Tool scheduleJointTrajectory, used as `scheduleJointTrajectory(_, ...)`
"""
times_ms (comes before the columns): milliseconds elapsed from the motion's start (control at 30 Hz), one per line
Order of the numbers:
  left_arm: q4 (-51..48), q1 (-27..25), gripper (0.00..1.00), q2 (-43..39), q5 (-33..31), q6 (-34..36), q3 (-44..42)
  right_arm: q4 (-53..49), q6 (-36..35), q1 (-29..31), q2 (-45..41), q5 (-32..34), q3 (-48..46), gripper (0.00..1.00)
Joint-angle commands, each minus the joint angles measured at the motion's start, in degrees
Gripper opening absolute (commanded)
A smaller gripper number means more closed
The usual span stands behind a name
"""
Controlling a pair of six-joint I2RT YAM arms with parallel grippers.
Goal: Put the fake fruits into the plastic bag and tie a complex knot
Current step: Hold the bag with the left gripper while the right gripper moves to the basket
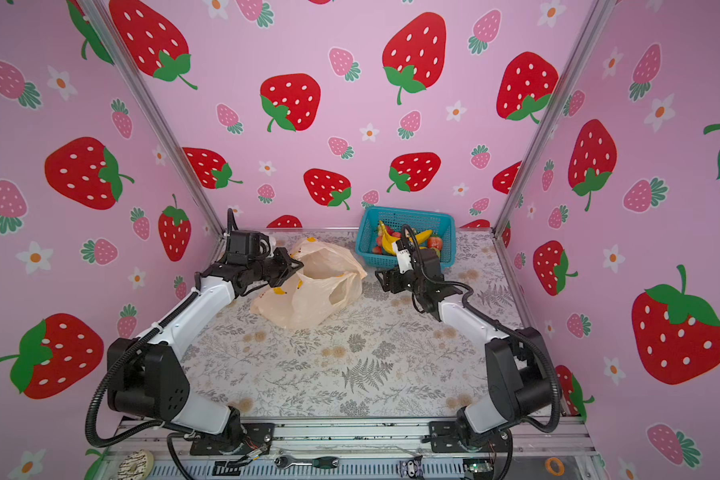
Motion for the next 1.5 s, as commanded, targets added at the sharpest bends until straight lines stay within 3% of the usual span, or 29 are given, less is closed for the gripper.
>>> scheduleJointTrajectory(0,3.2,1.5,0.0,-1.7,1.9,-2.1,-1.8,-1.9,-1.2,-2.6,2.7,2.6,2.5,0.85)
scheduleJointTrajectory(167,2.6,2.2,0.0,-2.4,1.5,-0.5,-2.4,-1.7,-1.1,-2.5,15.7,2.6,16.2,0.9)
scheduleJointTrajectory(367,1.9,3.5,0.0,-1.7,1.5,0.5,-2.0,-4.6,-0.7,-1.3,31.2,1.4,33.8,0.87)
scheduleJointTrajectory(600,2.1,4.0,0.0,-0.9,2.1,0.5,-2.0,-13.9,-2.8,1.5,40.8,-0.2,46.0,0.86)
scheduleJointTrajectory(800,2.2,4.3,0.0,-0.7,2.9,0.3,-1.8,-22.3,-6.2,1.1,38.4,-2.3,43.4,0.85)
scheduleJointTrajectory(1167,2.2,4.3,0.0,0.0,4.5,0.2,-1.3,-24.3,-8.6,-4.7,23.7,-3.3,23.9,0.78)
scheduleJointTrajectory(1467,2.2,4.3,0.0,0.3,5.1,0.1,-1.1,-22.4,-10.4,-5.3,21.5,0.9,25.9,0.76)
